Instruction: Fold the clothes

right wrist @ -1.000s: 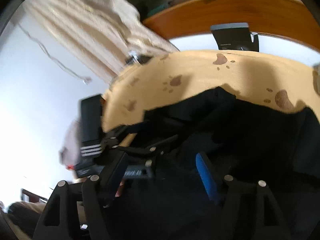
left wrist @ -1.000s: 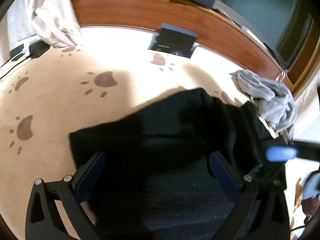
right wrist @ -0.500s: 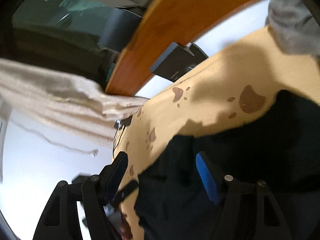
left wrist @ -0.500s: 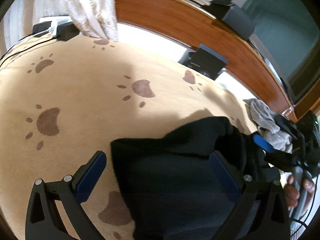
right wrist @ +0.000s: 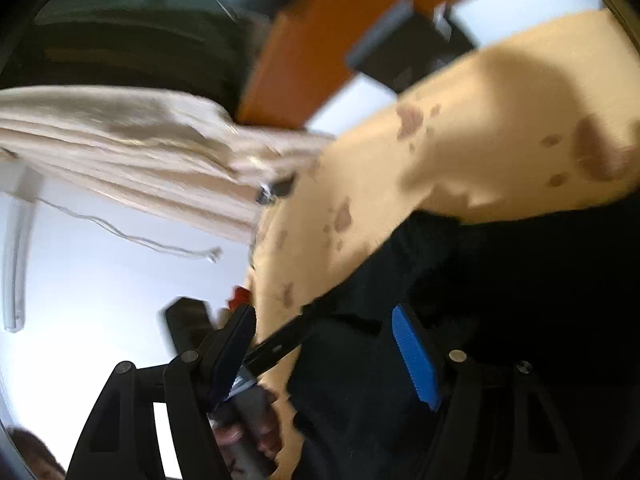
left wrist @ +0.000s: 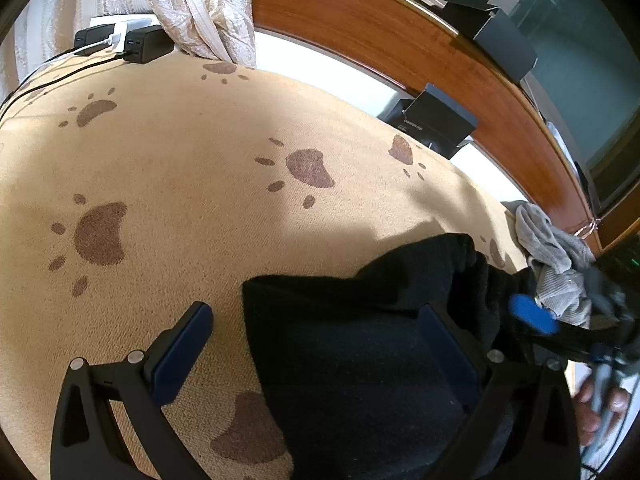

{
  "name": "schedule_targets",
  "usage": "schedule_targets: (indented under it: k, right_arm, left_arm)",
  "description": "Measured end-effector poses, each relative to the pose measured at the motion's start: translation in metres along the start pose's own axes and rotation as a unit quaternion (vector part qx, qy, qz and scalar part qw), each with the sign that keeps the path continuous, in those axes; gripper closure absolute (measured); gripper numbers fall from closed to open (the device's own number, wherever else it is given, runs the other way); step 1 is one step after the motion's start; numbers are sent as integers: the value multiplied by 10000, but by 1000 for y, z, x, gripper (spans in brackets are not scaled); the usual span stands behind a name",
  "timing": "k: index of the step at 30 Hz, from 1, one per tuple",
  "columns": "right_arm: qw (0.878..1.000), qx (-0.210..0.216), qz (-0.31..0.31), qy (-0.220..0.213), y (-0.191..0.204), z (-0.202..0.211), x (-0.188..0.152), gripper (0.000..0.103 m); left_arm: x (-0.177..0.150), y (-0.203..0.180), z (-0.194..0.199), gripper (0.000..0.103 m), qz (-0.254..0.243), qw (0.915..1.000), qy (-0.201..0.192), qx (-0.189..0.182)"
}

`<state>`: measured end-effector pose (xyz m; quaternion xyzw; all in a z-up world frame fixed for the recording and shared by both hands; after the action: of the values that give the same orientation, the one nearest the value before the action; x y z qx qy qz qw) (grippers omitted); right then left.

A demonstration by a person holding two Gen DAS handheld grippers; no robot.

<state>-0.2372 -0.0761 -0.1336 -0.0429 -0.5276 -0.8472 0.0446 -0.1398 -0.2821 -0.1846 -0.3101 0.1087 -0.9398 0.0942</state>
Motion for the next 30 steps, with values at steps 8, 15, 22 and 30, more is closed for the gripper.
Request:
schedule_targets:
  k: [8, 15, 22, 30]
  right_arm:
    - [9858, -444, -382, -1577, -44, 144, 0, 30]
    - [9861, -347, -648, -1492, -61, 139, 14, 30]
    - [9869, -996, -419, -1199, -57, 94, 42, 33]
    - [9853, -1363, -573, -857, -91, 72, 52, 58]
  left_arm:
    - [-2, -14, 2, 0, -103, 9994, 116, -309]
    - [23, -50, 10, 0, -228, 9927, 221, -1160]
    - [44, -93, -28, 0, -446, 9790, 923, -1760]
    - [39, -107, -63, 1, -523, 9770, 1288, -1614]
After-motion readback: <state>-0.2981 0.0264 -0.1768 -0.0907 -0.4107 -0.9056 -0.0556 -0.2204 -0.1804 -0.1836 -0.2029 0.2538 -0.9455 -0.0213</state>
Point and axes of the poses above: each gripper's, at about its wrist camera, not at the fingertips, and z roughly against the way its jaws point, y to its left, x to its top, the point moved 5 cm from there along -z, roughly the way its jaws point, and after that the axes turned 13 degrees about -z, right-handed, at the moved point
